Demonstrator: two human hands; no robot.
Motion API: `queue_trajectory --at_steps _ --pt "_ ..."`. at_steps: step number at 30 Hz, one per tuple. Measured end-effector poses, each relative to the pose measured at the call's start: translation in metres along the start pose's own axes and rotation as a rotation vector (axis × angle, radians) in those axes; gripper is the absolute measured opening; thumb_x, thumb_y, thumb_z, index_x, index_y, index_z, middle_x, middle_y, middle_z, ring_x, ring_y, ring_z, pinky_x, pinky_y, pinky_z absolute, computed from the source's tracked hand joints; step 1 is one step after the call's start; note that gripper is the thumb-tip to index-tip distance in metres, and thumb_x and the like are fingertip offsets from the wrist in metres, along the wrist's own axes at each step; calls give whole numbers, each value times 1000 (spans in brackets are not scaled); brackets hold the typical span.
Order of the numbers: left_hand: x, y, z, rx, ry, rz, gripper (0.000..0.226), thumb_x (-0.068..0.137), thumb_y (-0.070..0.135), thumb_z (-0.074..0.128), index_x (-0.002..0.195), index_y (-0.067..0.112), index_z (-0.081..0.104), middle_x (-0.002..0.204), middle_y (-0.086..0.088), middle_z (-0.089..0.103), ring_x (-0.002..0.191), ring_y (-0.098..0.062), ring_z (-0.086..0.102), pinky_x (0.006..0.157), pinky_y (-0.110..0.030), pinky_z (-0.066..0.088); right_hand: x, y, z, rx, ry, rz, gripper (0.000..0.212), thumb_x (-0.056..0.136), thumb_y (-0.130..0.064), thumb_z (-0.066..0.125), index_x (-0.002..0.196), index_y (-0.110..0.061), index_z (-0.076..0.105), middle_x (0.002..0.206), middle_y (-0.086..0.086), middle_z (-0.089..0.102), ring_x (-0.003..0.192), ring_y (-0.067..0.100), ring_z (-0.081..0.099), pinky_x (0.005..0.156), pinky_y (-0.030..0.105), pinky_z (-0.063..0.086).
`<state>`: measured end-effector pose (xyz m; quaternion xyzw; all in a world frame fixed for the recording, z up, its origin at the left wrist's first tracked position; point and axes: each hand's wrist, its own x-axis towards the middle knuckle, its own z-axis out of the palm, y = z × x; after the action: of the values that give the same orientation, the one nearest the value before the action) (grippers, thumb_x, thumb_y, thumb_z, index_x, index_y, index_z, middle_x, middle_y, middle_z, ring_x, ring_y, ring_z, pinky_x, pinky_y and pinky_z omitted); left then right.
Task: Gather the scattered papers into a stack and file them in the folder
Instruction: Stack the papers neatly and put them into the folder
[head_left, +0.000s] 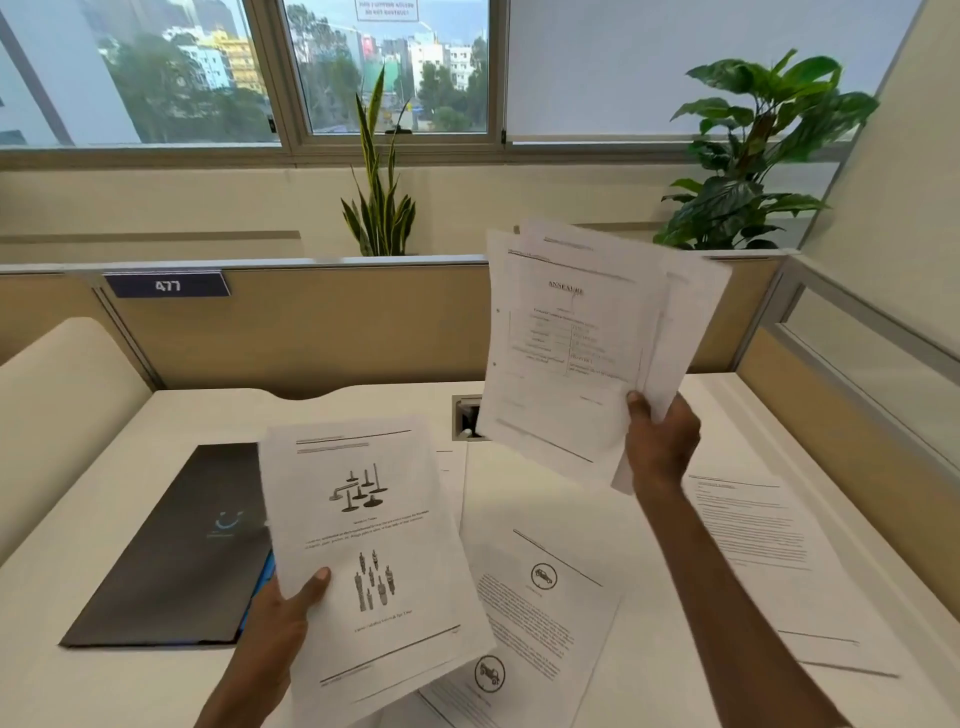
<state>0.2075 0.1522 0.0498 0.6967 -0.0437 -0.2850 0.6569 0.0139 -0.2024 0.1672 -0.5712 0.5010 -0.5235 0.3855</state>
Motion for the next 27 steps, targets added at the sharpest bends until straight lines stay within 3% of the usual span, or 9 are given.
queue_trajectory --at_steps 4,8,12,16,19,22,25,27 --pt "0 8 18 89 -29 36 16 95 21 60 110 26 63 86 4 79 74 -24 76 65 -43 58 0 -17 -15 57 -325 130 26 86 -10 69 110 0 67 94 4 71 77 17 65 69 23 51" --pt "-3 18 41 120 -123 -14 16 95 25 60 111 24 64 93 -1 78 82 -28 75 68 -44 58 -24 -5 -21 88 -546 307 18 81 -7 73 99 -5 72 88 5 73 71 13 67 61 24 51" --pt "-15 26 62 95 -240 -63 19 92 24 64 111 19 66 100 -7 77 91 -32 73 70 -41 58 -58 20 -26 -30 -677 356 25 85 -15 71 108 -5 70 91 1 73 79 15 69 61 25 53" --pt "-31 32 75 105 -366 -14 24 81 19 76 102 10 70 93 -16 76 81 -30 75 62 -37 59 -84 37 -29 -129 -744 352 29 83 -26 73 109 -13 68 105 4 73 90 21 70 81 36 58" --pt "-37 34 82 96 -416 32 36 69 22 79 97 4 66 86 -18 75 74 -30 75 60 -36 59 -96 40 -33 -85 -824 371 37 74 -29 81 105 -17 66 102 -2 73 91 19 70 78 33 58" --pt "-40 35 90 55 -412 18 35 72 27 81 87 3 62 78 -20 70 63 -28 71 56 -37 57 -109 46 -29 -14 -807 362 32 74 -17 81 104 -15 70 104 1 75 91 18 71 79 32 59" --pt "-39 33 97 -151 -458 7 55 91 61 44 115 17 65 107 -21 71 93 -38 71 75 -51 58 -119 47 -24 21 -673 304 27 80 -16 77 106 -14 70 103 2 74 89 16 70 74 28 58" --pt "-41 38 99 -201 -438 17 70 85 75 32 129 28 60 123 -14 69 112 -38 65 93 -61 50 -120 43 -22 45 -583 235 27 82 -19 75 107 -16 69 102 1 74 88 16 70 71 26 58"
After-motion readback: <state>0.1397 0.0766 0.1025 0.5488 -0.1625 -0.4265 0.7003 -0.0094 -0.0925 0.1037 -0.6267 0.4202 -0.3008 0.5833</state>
